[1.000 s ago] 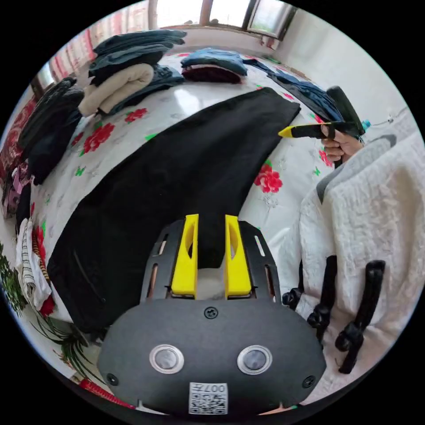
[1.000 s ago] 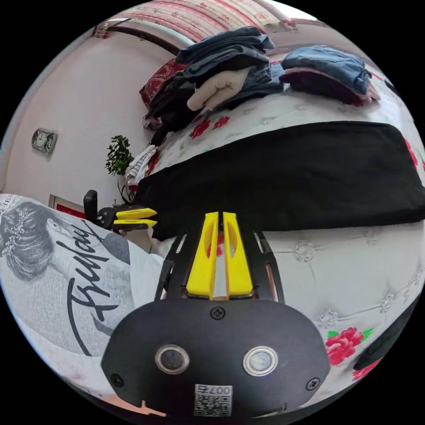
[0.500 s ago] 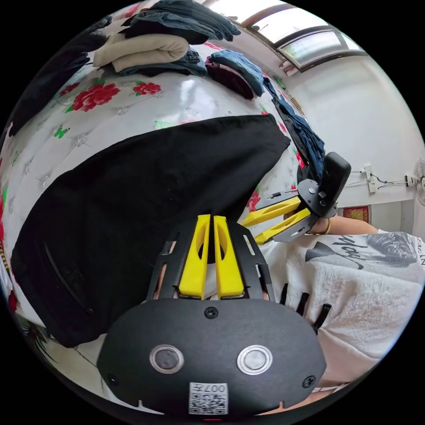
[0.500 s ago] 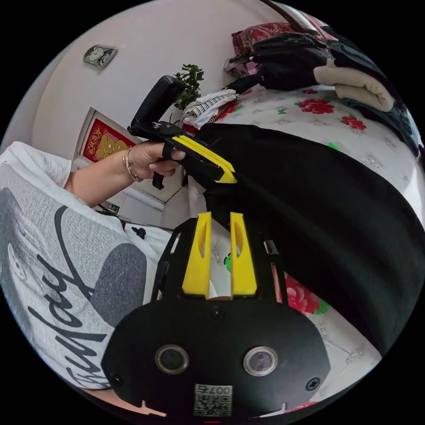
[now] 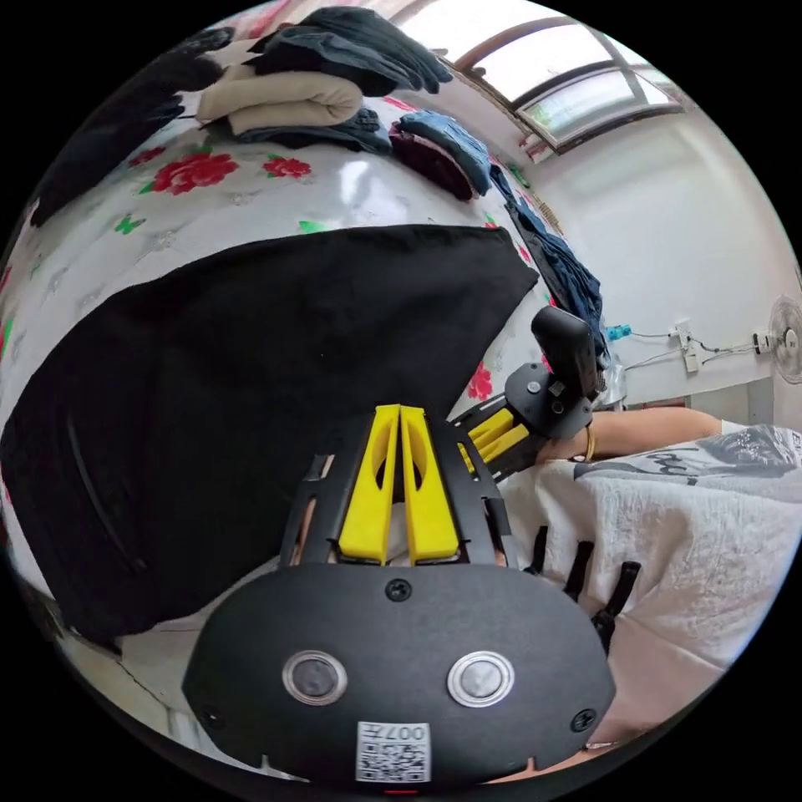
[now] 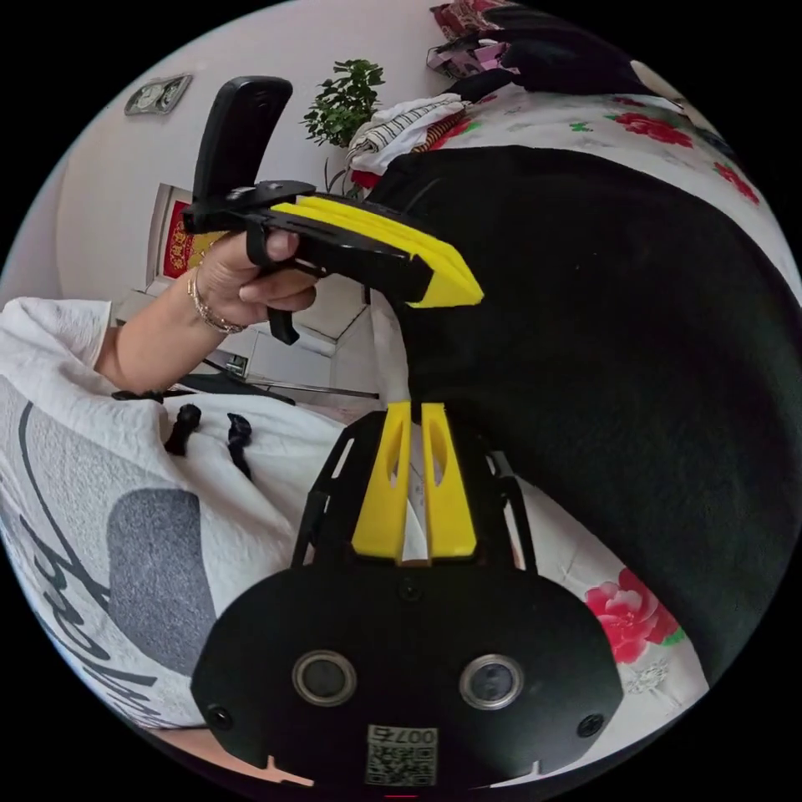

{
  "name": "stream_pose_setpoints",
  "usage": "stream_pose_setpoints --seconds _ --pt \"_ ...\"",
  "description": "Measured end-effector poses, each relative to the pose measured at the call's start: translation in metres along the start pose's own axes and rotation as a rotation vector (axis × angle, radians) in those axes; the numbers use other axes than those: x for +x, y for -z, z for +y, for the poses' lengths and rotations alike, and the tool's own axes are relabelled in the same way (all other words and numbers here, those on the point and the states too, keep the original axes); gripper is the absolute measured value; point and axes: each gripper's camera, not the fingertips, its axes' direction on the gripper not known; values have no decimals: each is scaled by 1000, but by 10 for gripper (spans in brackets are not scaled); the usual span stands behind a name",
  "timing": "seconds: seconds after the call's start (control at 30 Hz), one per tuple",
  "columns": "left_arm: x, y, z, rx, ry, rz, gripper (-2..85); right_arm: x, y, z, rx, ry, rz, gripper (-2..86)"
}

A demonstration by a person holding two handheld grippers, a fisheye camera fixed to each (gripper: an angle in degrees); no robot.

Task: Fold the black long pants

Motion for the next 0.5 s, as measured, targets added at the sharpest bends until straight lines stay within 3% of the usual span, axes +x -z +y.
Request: stream_pose_setpoints --seconds 0.17,0.27,0.4,0.5 --pt "-47 29 34 166 338 -181 -9 12 27 9 -28 -24 -17 33" --pt "-70 56 72 322 605 -267 -10 28 81 48 130 -140 29 47" --pt "-75 92 125 631 906 -325 -9 82 199 162 578 -516 128 65" --pt "-75 90 137 712 1029 -266 -9 118 274 270 958 -816 185 75"
